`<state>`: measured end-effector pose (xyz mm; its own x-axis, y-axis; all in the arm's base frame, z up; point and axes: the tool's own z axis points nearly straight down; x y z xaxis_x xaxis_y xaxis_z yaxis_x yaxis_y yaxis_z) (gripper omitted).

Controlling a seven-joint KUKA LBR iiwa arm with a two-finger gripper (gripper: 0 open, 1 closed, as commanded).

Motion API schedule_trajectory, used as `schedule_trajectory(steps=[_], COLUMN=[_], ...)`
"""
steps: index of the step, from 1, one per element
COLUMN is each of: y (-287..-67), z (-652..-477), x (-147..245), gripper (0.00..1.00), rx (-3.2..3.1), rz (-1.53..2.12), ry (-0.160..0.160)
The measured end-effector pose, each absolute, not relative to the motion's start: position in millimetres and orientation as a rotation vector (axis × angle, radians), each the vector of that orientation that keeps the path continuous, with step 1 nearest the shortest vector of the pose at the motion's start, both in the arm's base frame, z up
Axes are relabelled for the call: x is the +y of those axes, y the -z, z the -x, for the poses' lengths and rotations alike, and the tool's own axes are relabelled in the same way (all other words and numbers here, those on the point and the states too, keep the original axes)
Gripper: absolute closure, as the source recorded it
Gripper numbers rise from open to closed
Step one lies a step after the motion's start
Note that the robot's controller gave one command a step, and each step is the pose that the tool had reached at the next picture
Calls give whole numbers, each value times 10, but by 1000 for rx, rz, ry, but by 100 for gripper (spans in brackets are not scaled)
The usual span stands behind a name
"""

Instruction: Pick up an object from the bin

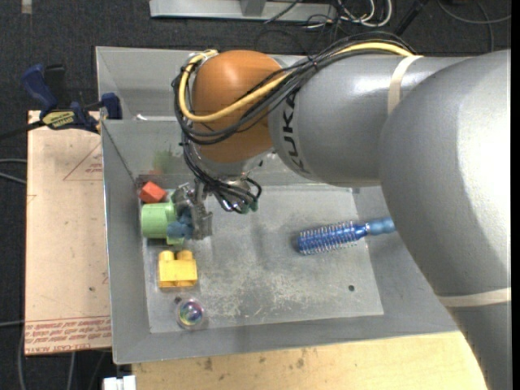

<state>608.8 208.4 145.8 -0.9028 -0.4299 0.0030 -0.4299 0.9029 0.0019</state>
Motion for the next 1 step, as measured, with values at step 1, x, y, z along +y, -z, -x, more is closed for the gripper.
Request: schedule_trajectory(steps=[1], y=[-2216], z=[-6104], x=[2111], gripper=[100], rx=[-3070], rz=[-721], ry=[3])
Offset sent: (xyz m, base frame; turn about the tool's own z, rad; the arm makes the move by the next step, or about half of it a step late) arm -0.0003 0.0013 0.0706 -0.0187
